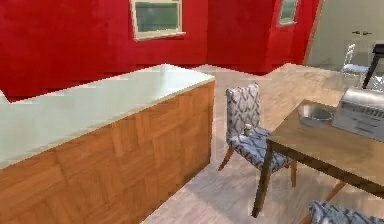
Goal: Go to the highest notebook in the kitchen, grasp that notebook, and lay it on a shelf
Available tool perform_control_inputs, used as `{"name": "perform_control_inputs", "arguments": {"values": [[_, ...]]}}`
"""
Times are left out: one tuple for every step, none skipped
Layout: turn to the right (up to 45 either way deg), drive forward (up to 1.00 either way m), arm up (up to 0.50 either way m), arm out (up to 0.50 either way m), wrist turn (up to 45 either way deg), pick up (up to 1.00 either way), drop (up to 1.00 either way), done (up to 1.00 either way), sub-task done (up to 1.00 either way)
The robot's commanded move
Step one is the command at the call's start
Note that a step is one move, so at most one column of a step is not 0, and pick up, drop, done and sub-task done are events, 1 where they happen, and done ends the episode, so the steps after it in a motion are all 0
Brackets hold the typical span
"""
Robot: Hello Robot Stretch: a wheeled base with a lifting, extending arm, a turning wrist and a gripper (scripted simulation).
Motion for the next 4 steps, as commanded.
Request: {"name": "perform_control_inputs", "arguments": {"values": [[0.0, 0.5, 0.0, 0.0, 0.0, 0.0, 0.0, 0.0, 0.0], [39.0, 0.0, 0.0, 0.0, 0.0, 0.0, 0.0, 0.0, 0.0], [0.0, 0.45, 0.0, 0.0, 0.0, 0.0, 0.0, 0.0, 0.0], [-33.0, 0.0, 0.0, 0.0, 0.0, 0.0, 0.0, 0.0, 0.0]]}}
